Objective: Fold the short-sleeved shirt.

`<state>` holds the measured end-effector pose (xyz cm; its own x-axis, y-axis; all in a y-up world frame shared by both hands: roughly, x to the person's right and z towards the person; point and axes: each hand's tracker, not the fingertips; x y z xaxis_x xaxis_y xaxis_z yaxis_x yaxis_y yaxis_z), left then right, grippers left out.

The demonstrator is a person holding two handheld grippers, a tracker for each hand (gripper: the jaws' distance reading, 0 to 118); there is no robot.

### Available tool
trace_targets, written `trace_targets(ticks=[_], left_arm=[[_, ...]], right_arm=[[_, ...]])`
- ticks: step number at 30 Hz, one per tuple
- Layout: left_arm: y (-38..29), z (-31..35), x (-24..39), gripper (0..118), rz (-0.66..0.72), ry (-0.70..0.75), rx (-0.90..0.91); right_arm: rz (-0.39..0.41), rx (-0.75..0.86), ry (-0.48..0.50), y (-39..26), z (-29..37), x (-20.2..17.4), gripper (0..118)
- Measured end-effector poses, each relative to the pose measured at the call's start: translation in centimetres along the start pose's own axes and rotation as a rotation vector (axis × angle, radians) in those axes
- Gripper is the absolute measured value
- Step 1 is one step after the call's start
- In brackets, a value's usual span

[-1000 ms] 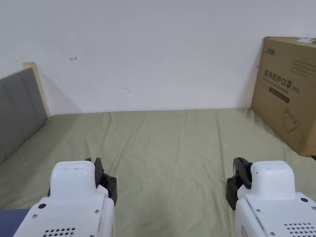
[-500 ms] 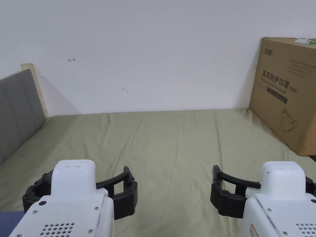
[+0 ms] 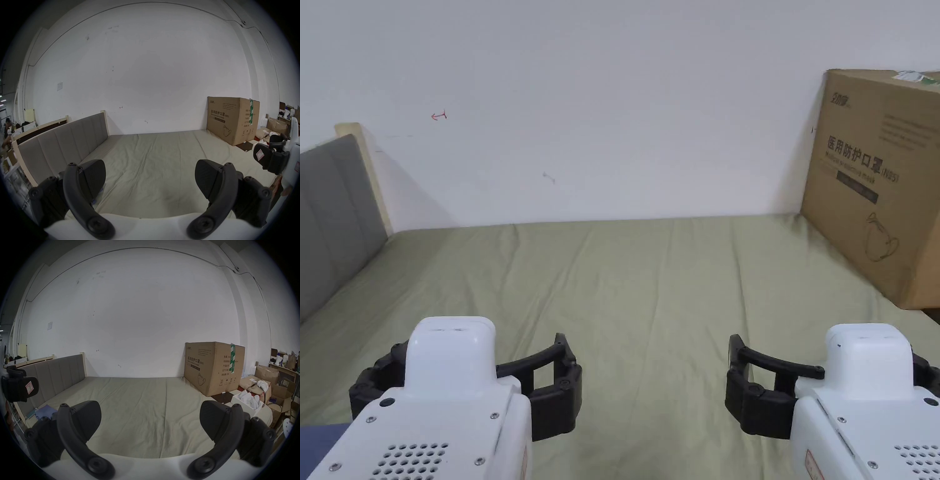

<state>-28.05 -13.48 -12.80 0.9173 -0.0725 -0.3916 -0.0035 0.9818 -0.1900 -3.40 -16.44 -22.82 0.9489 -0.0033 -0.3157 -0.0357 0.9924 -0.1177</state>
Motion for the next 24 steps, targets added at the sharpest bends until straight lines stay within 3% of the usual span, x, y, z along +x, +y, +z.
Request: trace_targets(ticks=[5, 24], left_arm=[[0.45, -0.11, -0.41, 113, 0.059, 0.035, -0.055], [0.00, -0.73, -0.56, 113, 0.050, 0.037, -0.052]], right_arm=[[-0.005, -0.009, 0.004, -0.16, -0.12, -0.06, 118], [-0.004, -0.023, 0.013, -0.22, -0.29, -0.17, 118]])
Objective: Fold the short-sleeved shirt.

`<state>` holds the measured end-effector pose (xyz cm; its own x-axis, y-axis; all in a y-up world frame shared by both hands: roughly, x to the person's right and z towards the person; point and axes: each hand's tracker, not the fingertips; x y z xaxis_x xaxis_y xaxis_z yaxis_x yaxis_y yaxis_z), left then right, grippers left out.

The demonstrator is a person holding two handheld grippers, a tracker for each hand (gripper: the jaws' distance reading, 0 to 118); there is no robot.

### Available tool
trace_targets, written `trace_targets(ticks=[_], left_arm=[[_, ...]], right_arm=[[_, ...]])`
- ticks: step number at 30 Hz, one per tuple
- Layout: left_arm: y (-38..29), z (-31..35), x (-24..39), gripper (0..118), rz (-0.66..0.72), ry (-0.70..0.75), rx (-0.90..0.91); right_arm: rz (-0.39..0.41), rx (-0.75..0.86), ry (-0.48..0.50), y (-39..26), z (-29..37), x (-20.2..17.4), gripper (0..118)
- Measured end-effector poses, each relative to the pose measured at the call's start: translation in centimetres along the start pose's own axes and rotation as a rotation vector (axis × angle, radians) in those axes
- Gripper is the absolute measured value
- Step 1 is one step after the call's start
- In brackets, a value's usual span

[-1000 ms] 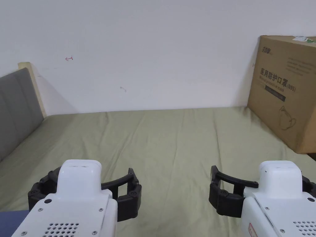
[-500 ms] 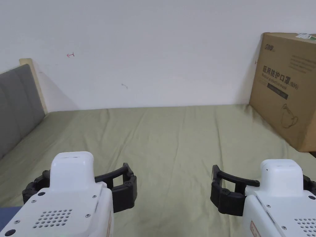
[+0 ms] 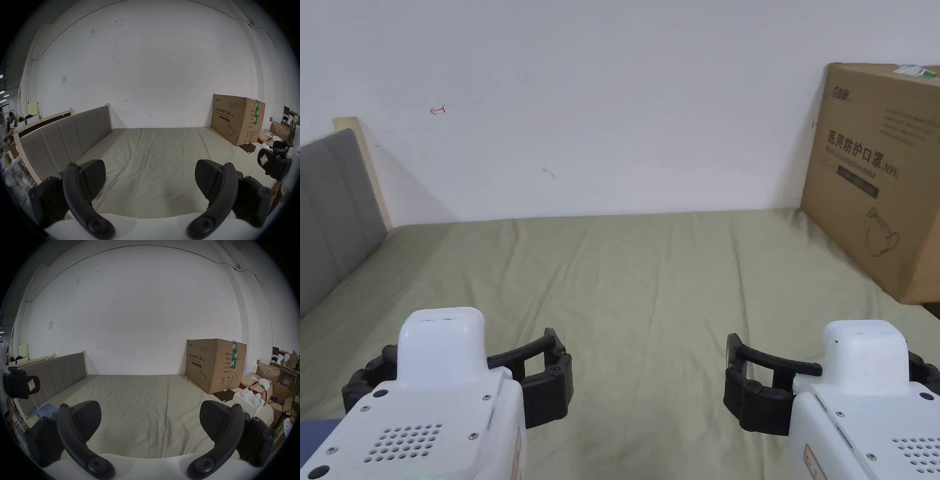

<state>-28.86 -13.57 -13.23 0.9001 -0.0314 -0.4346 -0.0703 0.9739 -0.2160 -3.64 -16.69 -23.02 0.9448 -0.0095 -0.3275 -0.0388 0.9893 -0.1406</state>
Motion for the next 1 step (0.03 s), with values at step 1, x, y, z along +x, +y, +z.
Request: trace_targets(ticks=[1], left_arm=[[-0.11, 0.16, -0.07, 113, 0.008, -0.004, 0.012]], right_arm=[[0.001, 0.001, -0.001, 0.04, 0.00, 0.01, 118]])
